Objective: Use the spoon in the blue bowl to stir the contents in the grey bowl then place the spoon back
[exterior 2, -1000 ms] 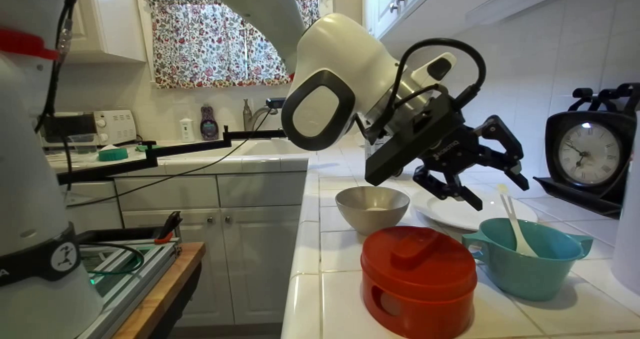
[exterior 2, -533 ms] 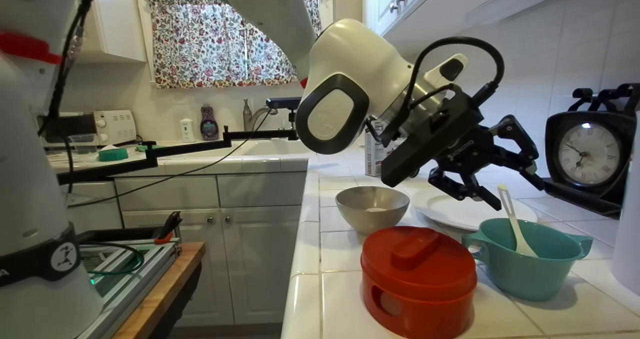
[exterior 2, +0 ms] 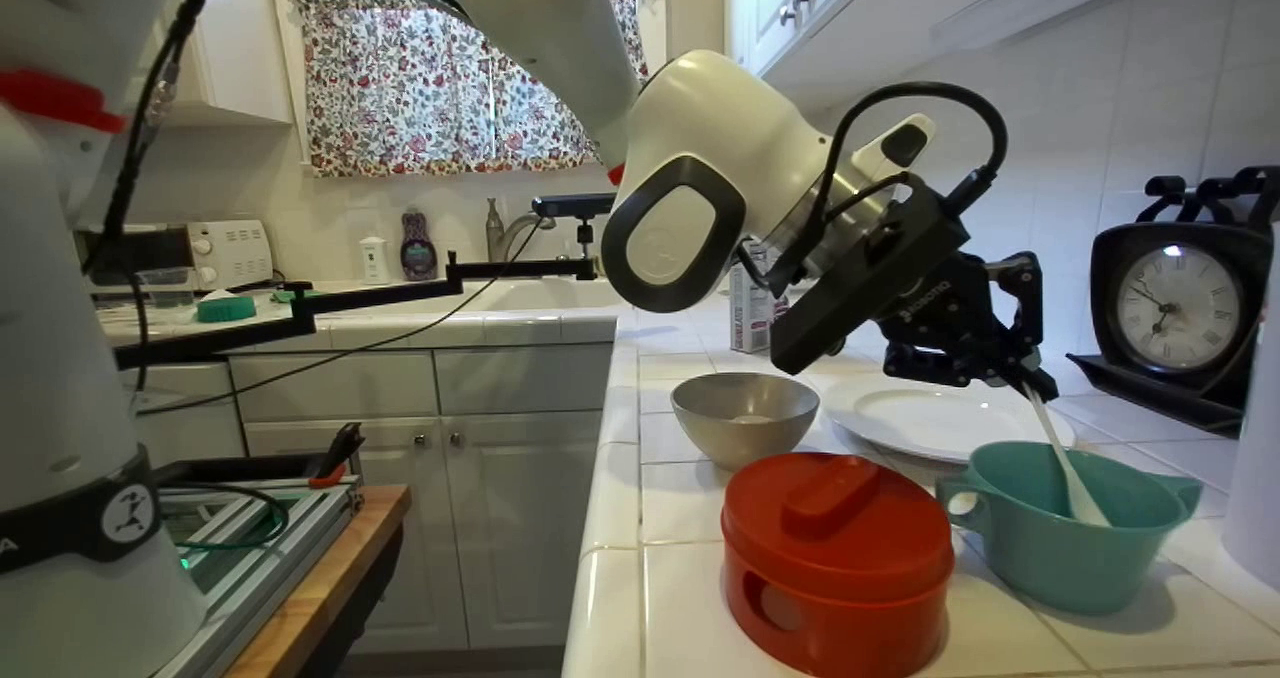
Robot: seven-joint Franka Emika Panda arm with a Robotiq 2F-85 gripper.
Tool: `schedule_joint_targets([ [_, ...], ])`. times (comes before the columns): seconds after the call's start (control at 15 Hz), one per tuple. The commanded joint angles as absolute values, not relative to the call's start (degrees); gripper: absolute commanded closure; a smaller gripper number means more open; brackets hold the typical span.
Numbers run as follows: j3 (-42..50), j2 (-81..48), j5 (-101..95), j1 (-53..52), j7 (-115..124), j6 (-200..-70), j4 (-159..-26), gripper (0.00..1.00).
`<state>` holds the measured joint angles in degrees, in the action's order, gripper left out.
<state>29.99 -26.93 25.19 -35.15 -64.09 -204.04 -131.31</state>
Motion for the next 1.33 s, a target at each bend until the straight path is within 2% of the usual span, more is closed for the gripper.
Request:
schedule_joint_targets([
  [0.0, 31.5, -30.0, 27.5, -37.3, -63.8, -213.5, -131.1, 1.0],
  [0.4, 36.8, -27.8, 29.5, -42.5, -65.6, -211.7, -132.6, 0.99],
  [0.8, 43.6, -19.0, 31.2, -50.1, -66.1, -207.9, -135.3, 0.99],
  [1.27, 44.3, 3.3, 25.0, -54.8, -69.5, -197.6, -141.7, 0.99],
])
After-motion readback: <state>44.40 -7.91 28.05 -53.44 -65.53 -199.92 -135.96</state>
